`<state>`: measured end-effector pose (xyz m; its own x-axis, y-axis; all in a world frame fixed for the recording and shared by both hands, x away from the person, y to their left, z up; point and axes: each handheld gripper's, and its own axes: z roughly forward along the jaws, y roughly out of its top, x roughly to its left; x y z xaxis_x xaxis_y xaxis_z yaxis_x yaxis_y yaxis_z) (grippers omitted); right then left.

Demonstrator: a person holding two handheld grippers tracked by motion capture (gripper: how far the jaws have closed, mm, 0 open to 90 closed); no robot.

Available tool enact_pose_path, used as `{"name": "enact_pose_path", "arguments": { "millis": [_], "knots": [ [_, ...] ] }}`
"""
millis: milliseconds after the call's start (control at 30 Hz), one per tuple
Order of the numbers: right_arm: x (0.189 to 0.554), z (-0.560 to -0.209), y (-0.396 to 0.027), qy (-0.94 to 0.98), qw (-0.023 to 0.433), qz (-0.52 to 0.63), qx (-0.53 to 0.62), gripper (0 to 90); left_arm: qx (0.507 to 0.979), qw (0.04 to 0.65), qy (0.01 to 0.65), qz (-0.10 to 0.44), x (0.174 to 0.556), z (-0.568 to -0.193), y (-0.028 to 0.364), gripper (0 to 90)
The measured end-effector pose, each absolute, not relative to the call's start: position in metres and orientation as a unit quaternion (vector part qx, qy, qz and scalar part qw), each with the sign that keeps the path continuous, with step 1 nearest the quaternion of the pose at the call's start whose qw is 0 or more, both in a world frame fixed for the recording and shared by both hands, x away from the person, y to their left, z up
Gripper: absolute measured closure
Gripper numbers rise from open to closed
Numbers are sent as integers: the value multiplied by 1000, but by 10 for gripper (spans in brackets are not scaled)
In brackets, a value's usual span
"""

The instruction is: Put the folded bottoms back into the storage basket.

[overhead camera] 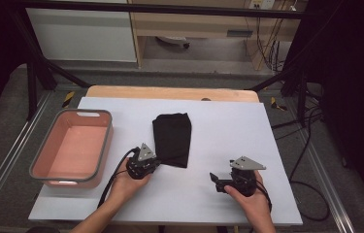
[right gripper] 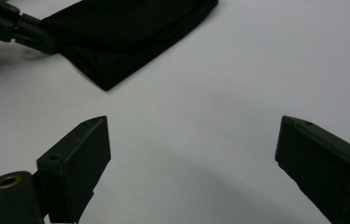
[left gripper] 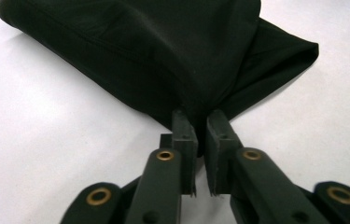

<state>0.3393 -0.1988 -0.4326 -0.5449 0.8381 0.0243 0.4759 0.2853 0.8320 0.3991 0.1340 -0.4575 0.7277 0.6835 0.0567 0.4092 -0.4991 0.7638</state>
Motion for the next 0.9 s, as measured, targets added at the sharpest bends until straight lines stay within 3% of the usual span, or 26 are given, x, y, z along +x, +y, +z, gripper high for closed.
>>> {"name": "enact_pose_path", "arguments": {
  "millis": [500, 900],
  "knots": [
    [326, -433, -139, 815, 180, 405, 374, 141, 858, 373, 318, 151, 380, -453, 148, 863],
    [326, -431, -115, 836, 161, 370, 373, 168, 874, 357, 302, 132, 362, -449, 159, 863]
  ]
}}
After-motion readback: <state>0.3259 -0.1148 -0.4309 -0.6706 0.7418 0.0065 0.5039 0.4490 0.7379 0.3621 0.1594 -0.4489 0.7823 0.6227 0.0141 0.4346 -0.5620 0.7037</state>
